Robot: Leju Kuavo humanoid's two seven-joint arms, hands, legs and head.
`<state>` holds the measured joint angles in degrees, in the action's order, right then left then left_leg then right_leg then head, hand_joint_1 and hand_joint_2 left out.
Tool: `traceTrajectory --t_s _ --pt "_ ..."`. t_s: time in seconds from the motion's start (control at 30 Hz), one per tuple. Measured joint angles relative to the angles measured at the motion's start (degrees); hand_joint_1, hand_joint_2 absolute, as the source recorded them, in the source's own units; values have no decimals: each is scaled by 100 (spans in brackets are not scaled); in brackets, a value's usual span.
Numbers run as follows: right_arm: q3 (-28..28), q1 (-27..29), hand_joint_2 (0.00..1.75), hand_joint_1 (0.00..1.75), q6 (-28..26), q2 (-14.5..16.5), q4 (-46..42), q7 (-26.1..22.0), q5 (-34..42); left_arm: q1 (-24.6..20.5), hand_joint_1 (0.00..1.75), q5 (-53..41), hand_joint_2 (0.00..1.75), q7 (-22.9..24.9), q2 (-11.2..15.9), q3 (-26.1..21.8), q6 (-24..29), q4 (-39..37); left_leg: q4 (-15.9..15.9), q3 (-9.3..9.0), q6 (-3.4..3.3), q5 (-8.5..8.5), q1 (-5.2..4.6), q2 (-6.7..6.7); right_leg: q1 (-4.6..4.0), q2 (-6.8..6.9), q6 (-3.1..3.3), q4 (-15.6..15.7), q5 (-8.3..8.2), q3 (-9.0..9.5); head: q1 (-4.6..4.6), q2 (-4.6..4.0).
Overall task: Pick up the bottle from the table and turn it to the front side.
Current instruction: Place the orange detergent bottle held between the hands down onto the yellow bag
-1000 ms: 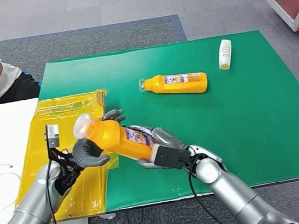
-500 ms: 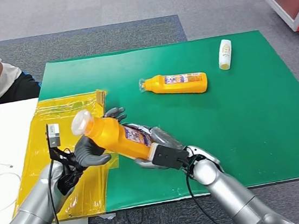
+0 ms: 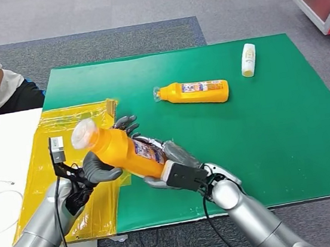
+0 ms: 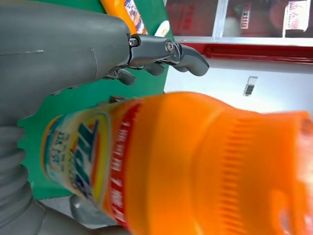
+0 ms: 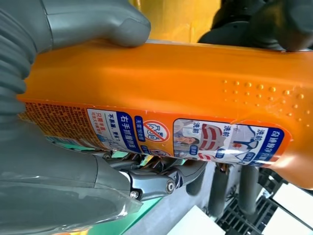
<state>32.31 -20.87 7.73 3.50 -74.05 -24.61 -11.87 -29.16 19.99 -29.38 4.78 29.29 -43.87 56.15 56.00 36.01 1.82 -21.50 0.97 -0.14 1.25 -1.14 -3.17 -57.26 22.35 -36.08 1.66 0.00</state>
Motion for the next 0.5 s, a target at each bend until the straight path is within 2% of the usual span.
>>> traceTrajectory --t_s 0.27,0.5 --pt "163 -9 175 175 -244 72 167 127 -375 -16 0 -86 175 3 -101 -79 3 3 0 0 0 0 0 0 0 0 0 0 1 -1 -1 0" --pt "239 -82 175 175 -355 172 529 132 -414 -62 0 -54 175 79 -193 -81 -1 4 0 0 0 0 0 0 0 0 0 0 0 -1 -1 0"
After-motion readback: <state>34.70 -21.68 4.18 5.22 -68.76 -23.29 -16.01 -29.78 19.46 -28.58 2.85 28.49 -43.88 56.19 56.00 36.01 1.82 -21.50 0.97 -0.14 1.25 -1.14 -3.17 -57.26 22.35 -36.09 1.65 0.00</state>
